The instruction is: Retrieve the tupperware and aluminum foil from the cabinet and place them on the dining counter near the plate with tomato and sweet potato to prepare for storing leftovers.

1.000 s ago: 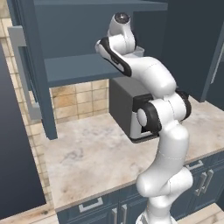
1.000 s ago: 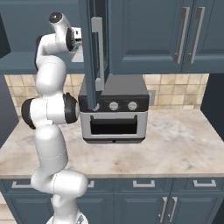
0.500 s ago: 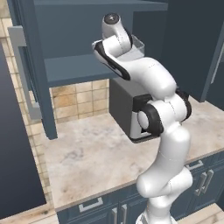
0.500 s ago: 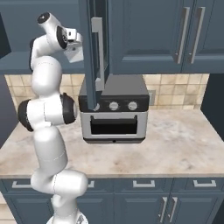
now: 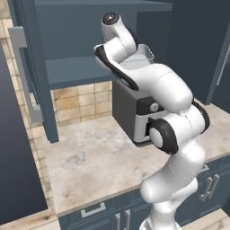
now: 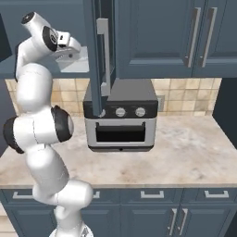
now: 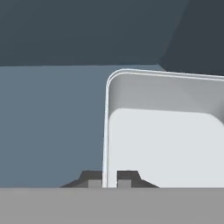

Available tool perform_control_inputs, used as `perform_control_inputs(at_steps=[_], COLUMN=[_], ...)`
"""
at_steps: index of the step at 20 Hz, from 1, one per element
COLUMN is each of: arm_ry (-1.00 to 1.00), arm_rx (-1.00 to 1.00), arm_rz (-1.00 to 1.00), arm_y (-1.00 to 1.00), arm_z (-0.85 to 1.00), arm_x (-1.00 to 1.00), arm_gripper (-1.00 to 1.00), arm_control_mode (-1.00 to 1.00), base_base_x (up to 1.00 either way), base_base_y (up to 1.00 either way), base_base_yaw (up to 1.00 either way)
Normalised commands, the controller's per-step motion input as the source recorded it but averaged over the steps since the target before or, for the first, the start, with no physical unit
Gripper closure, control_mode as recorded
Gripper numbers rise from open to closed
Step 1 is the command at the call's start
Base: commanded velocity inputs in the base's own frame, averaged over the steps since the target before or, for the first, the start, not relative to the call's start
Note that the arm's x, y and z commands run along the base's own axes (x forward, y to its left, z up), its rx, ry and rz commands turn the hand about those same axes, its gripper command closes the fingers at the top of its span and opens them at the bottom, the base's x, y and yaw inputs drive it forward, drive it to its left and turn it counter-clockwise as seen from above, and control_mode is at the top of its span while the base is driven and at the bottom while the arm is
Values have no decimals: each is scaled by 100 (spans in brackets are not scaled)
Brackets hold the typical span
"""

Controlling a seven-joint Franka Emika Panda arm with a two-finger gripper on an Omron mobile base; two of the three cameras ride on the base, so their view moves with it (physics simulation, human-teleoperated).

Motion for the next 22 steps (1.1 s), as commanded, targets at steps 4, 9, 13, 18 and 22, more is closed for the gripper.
perform_control_inputs(at_steps=[4, 9, 13, 18, 22], arm_ry=[-16, -21, -4, 6, 26], arm_rx=[0, 0, 0, 0, 0], arm_rz=[-1, 0, 2, 4, 10], arm_y=[0, 0, 0, 0, 0], arm_z=[-5, -9, -2, -7, -21], arm_x=[-100, -100, -100, -100, -100], arm_gripper=[100, 100, 100, 100, 100], arm_control_mode=[-100, -100, -100, -100, -100], base_base_x=[0, 0, 0, 0, 0], base_base_y=[0, 0, 0, 0, 0], base_base_yaw=[0, 0, 0, 0, 0])
